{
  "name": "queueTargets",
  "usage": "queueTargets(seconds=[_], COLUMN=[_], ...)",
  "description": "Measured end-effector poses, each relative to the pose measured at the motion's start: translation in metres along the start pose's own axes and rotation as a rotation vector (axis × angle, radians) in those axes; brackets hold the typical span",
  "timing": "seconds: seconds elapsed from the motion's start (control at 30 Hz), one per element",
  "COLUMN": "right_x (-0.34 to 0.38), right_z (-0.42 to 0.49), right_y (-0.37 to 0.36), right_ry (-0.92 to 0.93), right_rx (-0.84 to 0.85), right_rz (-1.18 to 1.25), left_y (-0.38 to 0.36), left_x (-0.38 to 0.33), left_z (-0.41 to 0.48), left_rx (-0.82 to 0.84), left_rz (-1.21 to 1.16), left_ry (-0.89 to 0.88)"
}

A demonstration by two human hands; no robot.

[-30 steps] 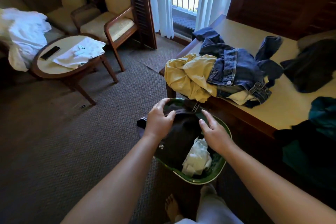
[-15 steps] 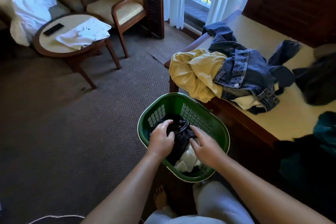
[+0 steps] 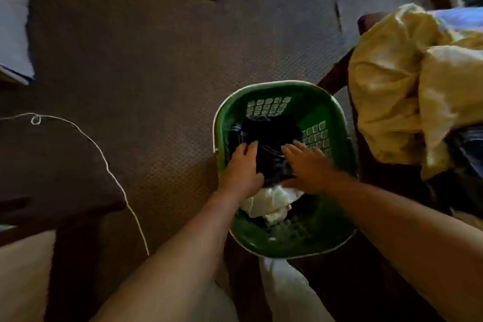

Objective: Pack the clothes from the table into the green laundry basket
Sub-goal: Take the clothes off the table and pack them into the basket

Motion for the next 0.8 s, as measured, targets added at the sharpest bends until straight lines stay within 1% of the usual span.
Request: queueTargets(seconds=[0.07, 0.17, 0.23, 0.27, 0.33, 0.4, 0.47, 0.57, 0.67, 0.8], right_x=[-0.018, -0.038, -0.05, -0.055, -0.065, -0.072, -0.073, -0.071, -0.069, -0.069], right_z=[0.043, 0.112, 0.153, 0.169, 0.198, 0.219, 0.234, 0.253, 0.272, 0.267], right_y=[-0.031, -0.086, -0.124, -0.142, -0.178, -0.215, -0.249, -0.29, -0.31, -0.307], right_ry=[0.014, -0.011, -0.005, -0.01, -0.024, -0.035, -0.033, -0.026, -0.003, -0.024], right_rx=[0.062, 0.133, 0.13, 0.127, 0.105, 0.119, 0.139, 0.085, -0.016, 0.002], right_rz=[-0.109, -0.23, -0.308, -0.311, -0.278, -0.266, -0.295, -0.283, -0.276, -0.242], left_y=[-0.042, -0.098, -0.128, -0.143, -0.176, -0.207, -0.235, -0.268, -0.282, -0.274], left_x=[0.018, 0.043, 0.056, 0.065, 0.085, 0.101, 0.114, 0.137, 0.156, 0.152], left_z=[0.038, 0.105, 0.15, 0.171, 0.209, 0.235, 0.249, 0.261, 0.271, 0.271], left_rx=[0.019, 0.06, 0.029, 0.019, 0.032, 0.069, 0.104, 0.086, 0.052, 0.1], left_rz=[0.089, 0.327, 0.482, 0.519, 0.51, 0.488, 0.476, 0.47, 0.452, 0.453], left_ry=[0.002, -0.04, -0.09, -0.087, -0.014, 0.052, 0.105, 0.141, 0.158, 0.173])
Point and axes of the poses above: each hand's wrist, its own z-axis towards the middle knuckle, its own y-axis out of the back of the hand, x = y × z, the point moved 4 cm from there along z, towards the middle knuckle, and after that the axes turned 6 degrees about -x, right-handed, at the moved point
